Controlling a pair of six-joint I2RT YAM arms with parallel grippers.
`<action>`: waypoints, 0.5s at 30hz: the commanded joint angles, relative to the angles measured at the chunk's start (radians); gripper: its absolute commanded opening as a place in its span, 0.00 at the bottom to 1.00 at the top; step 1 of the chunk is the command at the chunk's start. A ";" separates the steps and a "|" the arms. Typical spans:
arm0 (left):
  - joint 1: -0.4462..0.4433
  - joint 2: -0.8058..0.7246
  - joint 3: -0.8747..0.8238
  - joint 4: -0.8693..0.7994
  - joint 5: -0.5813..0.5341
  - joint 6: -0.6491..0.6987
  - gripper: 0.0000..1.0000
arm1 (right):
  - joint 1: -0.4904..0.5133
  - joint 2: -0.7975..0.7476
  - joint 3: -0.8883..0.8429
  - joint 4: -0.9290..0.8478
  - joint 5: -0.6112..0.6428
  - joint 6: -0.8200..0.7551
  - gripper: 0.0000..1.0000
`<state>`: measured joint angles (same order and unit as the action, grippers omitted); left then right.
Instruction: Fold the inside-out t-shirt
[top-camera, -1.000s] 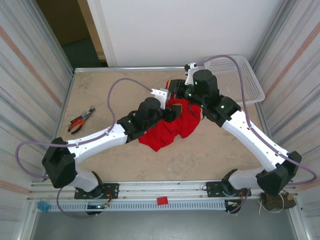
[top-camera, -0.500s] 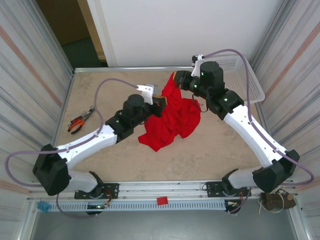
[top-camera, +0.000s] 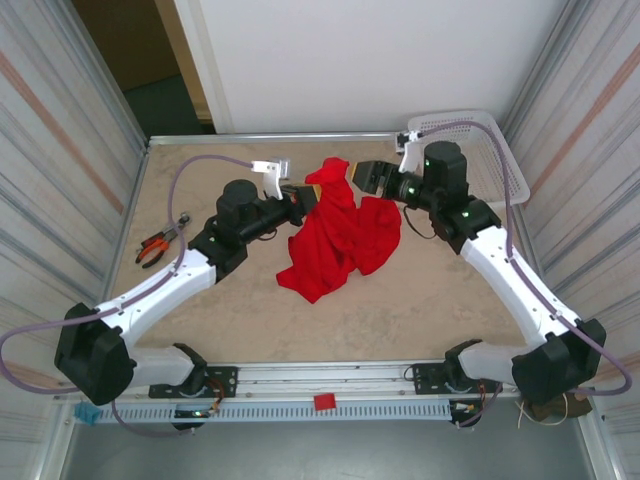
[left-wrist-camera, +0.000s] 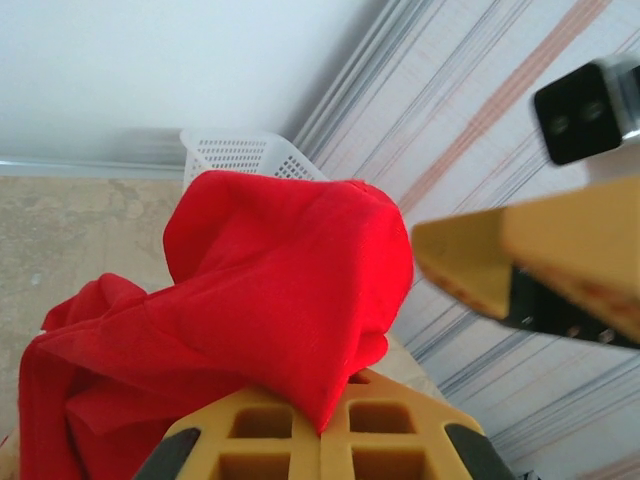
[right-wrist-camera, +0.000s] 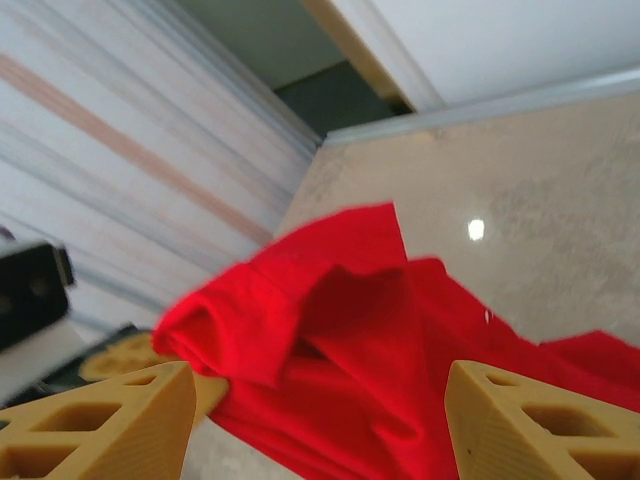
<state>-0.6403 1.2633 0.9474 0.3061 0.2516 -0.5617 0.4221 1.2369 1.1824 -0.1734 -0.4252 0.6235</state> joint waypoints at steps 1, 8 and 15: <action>0.011 -0.051 0.016 0.036 0.046 -0.020 0.00 | 0.013 0.002 -0.037 0.048 -0.073 -0.039 0.65; 0.013 -0.056 0.024 0.053 0.061 -0.049 0.00 | 0.040 0.112 -0.025 0.085 -0.109 -0.022 0.55; 0.041 -0.063 -0.015 0.059 0.009 -0.114 0.00 | 0.019 0.184 0.052 0.113 -0.194 0.002 0.00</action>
<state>-0.6247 1.2484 0.9459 0.3141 0.2886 -0.6243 0.4541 1.4342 1.1782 -0.1036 -0.5549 0.6224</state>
